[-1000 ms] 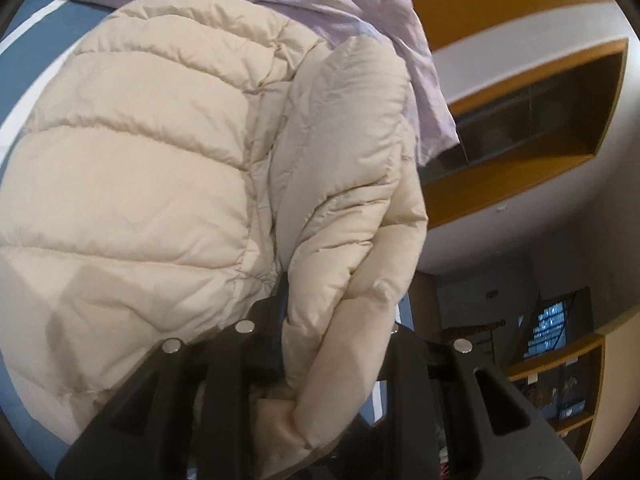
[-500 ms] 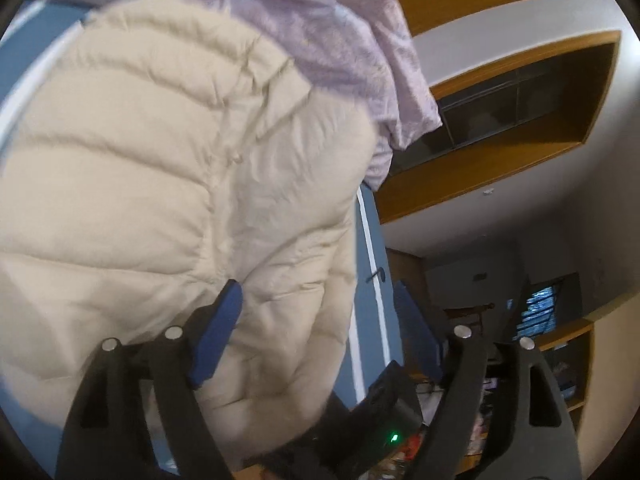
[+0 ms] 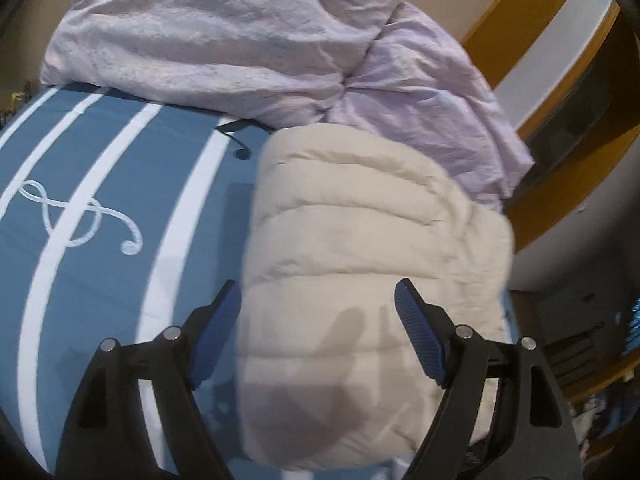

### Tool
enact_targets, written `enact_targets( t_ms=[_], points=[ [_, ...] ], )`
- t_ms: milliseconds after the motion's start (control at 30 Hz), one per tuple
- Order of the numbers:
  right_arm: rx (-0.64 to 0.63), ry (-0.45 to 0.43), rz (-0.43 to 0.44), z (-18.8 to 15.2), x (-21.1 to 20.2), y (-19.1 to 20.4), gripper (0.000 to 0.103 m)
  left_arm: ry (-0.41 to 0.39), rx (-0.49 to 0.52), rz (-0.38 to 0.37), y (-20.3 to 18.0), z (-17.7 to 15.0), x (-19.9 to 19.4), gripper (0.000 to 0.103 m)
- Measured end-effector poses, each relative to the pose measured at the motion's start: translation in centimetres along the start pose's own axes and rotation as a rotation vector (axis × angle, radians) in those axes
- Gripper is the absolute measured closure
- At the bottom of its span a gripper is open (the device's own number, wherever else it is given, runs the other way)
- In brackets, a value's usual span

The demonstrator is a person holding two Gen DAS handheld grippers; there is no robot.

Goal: Fold large clothes
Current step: 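Open the left gripper and press the fold flat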

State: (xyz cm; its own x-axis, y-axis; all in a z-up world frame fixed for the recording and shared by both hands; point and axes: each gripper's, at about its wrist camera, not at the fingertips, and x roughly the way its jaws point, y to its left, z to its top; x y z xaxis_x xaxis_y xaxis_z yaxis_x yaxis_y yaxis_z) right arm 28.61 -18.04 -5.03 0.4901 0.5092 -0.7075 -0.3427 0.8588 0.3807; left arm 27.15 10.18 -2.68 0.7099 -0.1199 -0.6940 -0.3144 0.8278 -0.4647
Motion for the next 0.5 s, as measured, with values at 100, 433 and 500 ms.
enact_targets(
  t_ms=[100, 433, 500],
  points=[
    [-0.007, 0.002, -0.008, 0.0, 0.3, 0.1, 0.036, 0.042, 0.017, -0.009, 0.3, -0.8, 1.3, 0.025],
    [-0.020, 0.006, -0.015, -0.1, 0.6, -0.5, 0.036, 0.098, 0.127, -0.019, -4.7, -3.8, 6.4, 0.023],
    [-0.023, 0.007, -0.018, 0.0, 0.2, -0.6, 0.038, 0.099, 0.127, -0.017, -5.0, -4.0, 6.7, 0.022]
  ],
)
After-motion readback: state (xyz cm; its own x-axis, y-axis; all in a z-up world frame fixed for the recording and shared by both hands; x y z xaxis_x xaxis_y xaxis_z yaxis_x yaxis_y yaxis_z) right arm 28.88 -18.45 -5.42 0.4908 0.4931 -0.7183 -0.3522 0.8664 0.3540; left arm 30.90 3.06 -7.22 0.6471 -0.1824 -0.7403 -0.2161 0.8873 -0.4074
